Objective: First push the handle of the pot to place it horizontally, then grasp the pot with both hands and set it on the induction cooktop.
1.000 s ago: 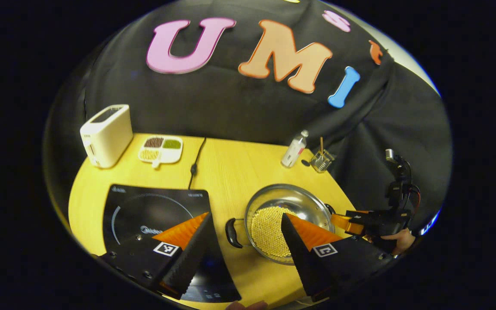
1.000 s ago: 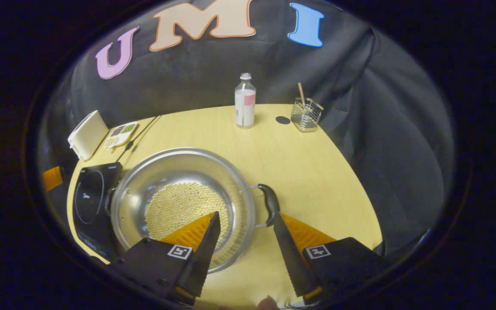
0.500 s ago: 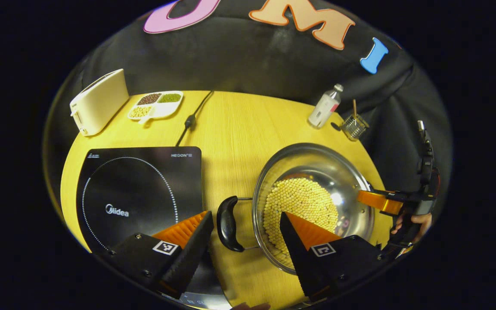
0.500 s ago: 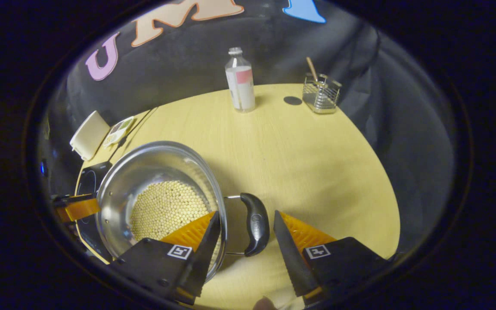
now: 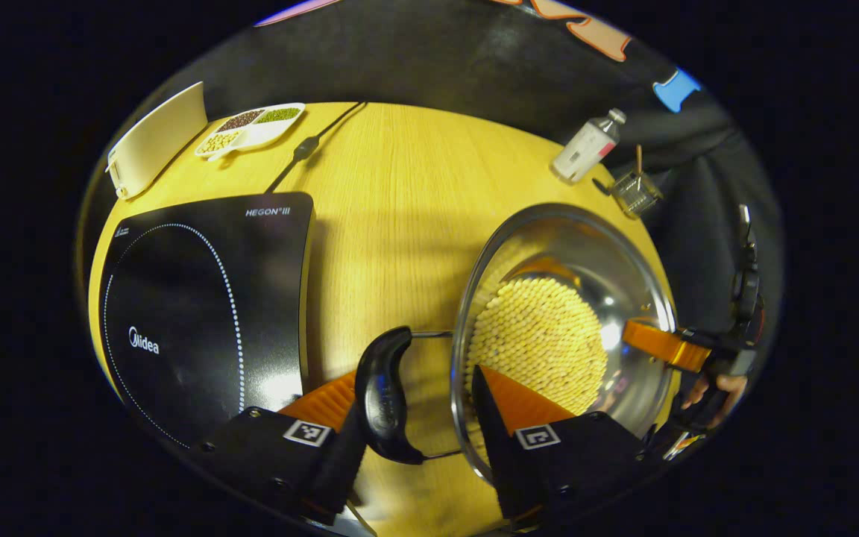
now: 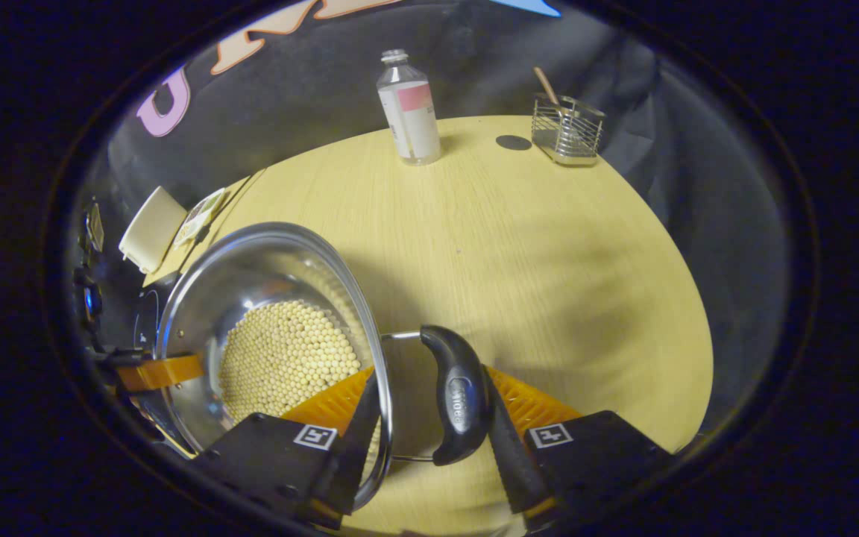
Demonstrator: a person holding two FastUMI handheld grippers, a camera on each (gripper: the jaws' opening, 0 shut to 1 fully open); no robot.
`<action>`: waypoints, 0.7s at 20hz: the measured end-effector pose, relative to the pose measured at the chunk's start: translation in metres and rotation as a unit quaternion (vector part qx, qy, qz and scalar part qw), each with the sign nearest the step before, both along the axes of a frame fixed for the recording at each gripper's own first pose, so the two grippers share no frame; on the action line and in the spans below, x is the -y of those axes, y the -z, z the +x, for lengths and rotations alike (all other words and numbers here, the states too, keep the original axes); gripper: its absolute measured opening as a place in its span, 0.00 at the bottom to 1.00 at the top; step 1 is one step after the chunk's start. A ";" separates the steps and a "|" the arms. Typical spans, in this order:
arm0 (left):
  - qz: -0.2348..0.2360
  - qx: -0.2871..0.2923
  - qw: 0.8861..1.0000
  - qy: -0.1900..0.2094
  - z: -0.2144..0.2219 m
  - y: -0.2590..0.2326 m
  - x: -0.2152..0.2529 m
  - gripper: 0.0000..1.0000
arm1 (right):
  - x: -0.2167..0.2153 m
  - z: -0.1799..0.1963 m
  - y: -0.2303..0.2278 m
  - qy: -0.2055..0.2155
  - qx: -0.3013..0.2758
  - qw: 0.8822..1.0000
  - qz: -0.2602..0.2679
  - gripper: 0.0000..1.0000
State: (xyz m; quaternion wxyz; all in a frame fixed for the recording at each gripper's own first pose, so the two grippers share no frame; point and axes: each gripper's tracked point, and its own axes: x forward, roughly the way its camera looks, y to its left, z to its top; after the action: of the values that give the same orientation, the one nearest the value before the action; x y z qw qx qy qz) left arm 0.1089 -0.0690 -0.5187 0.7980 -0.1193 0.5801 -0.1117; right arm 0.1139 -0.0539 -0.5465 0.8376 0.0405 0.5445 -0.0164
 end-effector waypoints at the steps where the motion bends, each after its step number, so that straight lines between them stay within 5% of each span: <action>1: 0.007 0.004 1.000 -0.006 0.003 0.000 -0.003 0.62 | 0.000 -0.002 -0.003 0.000 0.000 1.000 0.003 0.70; 3: 0.006 0.002 1.000 -0.021 0.006 0.003 0.000 0.71 | 0.000 0.000 0.000 -0.003 0.006 1.000 0.007 0.63; 14: -0.019 0.000 0.998 -0.058 -0.006 -0.006 0.002 0.60 | -0.002 -0.020 -0.005 0.022 -0.015 0.999 0.033 0.52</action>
State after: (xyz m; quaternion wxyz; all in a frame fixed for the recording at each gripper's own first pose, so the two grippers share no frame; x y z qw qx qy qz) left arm 0.1033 -0.0708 -0.5122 0.8011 -0.1676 0.5696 -0.0758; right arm 0.0941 -0.0519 -0.5417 0.8272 0.0800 0.5559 -0.0170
